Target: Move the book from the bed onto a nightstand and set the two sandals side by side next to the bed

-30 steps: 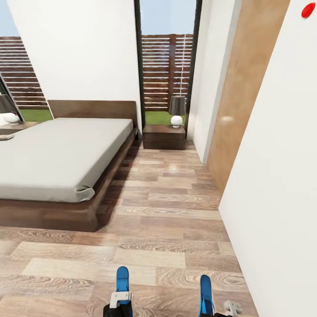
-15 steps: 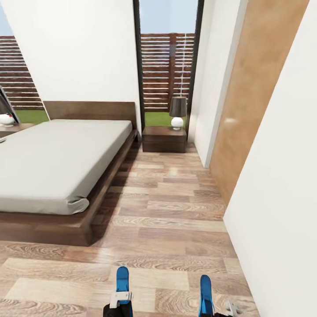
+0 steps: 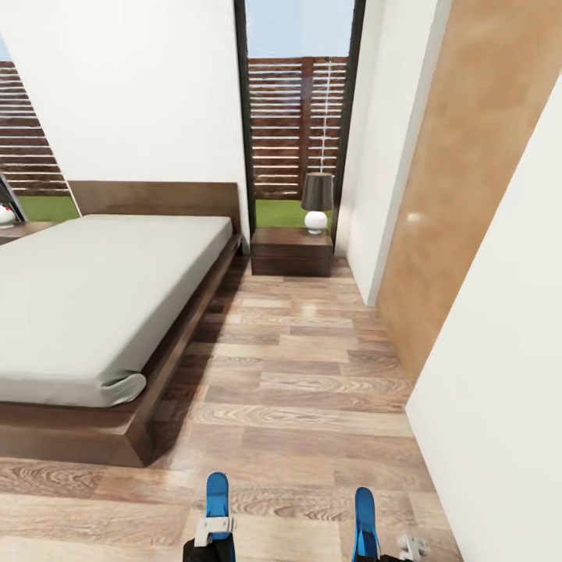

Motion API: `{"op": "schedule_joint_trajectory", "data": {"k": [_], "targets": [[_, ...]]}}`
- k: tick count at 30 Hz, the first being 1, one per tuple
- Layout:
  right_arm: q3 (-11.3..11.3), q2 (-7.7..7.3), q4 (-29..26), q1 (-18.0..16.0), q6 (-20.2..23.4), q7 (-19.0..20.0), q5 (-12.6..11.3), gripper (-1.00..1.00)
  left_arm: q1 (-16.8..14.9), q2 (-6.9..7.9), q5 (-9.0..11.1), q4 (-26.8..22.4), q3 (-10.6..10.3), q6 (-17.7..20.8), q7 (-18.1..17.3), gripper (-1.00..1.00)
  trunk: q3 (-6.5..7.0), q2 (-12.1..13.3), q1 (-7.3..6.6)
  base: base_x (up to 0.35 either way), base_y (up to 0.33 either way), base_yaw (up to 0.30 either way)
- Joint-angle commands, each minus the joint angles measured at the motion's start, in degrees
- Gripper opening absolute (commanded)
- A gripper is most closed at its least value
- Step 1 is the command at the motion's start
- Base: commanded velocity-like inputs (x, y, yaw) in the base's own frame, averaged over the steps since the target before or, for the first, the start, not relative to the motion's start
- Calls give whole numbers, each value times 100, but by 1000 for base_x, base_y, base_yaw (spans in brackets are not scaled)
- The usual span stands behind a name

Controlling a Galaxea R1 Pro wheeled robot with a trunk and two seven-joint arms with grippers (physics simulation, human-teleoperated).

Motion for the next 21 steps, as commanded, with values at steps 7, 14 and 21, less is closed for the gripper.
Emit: {"op": "schedule_joint_trajectory", "data": {"k": [7, 14, 21], "targets": [[-56, -3, 10, -6, 29, 23, 16, -100, -3, 1, 50, 6, -23, -19, -16, -100, -5, -2, 2, 330, 0, 0], [-56, -3, 10, -6, 29, 22, 19, -100, -7, 1, 50, 6, -23, -19, -16, -100, -5, -2, 2, 330, 0, 0], [-56, -3, 10, -6, 29, 21, 16, -100, -4, 1, 50, 6, -23, -19, -16, -100, -5, -2, 2, 330, 0, 0]]}}
